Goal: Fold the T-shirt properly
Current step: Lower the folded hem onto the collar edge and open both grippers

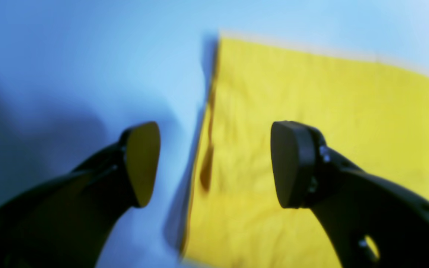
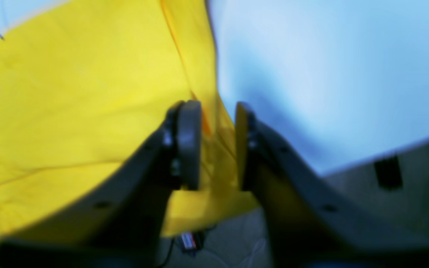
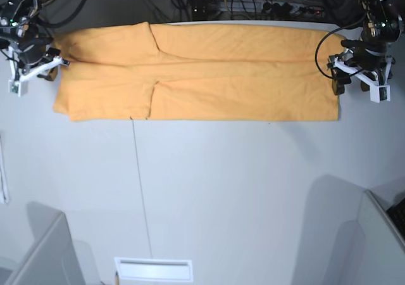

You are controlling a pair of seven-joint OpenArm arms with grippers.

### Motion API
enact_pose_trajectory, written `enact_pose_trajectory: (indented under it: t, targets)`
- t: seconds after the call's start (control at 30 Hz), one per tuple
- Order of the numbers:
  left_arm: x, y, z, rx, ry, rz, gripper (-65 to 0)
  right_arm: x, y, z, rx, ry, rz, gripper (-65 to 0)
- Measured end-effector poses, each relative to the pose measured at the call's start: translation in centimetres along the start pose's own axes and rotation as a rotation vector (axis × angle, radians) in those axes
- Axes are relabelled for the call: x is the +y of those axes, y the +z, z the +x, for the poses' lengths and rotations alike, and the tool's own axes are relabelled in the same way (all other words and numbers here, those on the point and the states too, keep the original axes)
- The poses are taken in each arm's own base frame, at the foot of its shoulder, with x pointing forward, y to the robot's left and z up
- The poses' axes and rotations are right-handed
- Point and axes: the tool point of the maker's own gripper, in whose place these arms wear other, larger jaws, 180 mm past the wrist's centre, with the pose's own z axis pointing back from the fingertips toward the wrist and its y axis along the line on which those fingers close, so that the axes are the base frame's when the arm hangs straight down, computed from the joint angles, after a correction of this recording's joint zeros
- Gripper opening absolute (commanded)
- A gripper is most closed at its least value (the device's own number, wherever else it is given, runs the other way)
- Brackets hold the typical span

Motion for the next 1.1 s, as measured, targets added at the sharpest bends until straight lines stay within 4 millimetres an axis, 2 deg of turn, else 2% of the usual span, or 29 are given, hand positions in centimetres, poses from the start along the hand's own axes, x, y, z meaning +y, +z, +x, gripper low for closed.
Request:
enact_pose_trajectory:
  t: [0.03, 0.07, 0.17, 0.27, 0.4, 0.5, 0.57, 0.7, 0.83, 0.93, 1.1]
  targets:
    - [-1.3, -0.5, 0.4, -0.017, 0.024, -0.035, -27.2, 0.9, -0.3, 0.3, -0.006, 0.011, 0.022, -65.0]
    - [-2.6, -0.8, 0.5, -0.027, 0.05, -0.075, -34.2, 1.8, -0.5, 0.3, 0.002, 0.022, 0.047, -65.0]
    - [-5.6, -2.0, 0.2, -0.017, 0.084, -0.149, -65.0, 3.1, -1.0, 0.2, 0.01, 0.054, 0.078, -65.0]
    - [-6.0, -2.5, -0.8, 0.002, 0.114, -0.153, -65.0, 4.1, -1.6, -0.8, 0.042, 0.052, 0.11, -65.0]
    - [-5.3, -2.7, -2.7, 0.055, 0.11, -0.109, -65.0, 3.0, -3.0, -3.1, 0.12, 0.018, 0.1, -65.0]
    - [-3.8, -2.9, -3.4, 0.075, 0.019, -0.015, -65.0, 1.8, -3.8, -5.1, 0.186, 0.002, 0.077, -65.0]
    - [-2.5, -3.3, -5.0, 0.123, -0.017, 0.061, -65.0, 1.7, -4.5, -6.1, 0.2, -0.034, 0.09, -65.0]
    - [-1.5, -3.9, -8.1, 0.214, -0.053, 0.117, -65.0, 1.3, -5.8, -5.3, 0.186, -0.068, 0.103, -65.0]
    - [-1.0, -6.3, -6.9, 0.169, -0.003, 0.111, -65.0, 2.0, -6.2, -5.0, 0.17, -0.044, 0.112, -65.0]
    - [-0.9, -7.9, -5.8, 0.141, 0.03, 0.105, -65.0, 3.8, -7.2, -3.7, 0.154, -0.054, 0.12, -65.0]
    - [-0.3, -11.2, -2.3, 0.116, 0.038, 0.103, -65.0, 6.3, -8.7, -2.3, 0.111, -0.133, 0.134, -65.0]
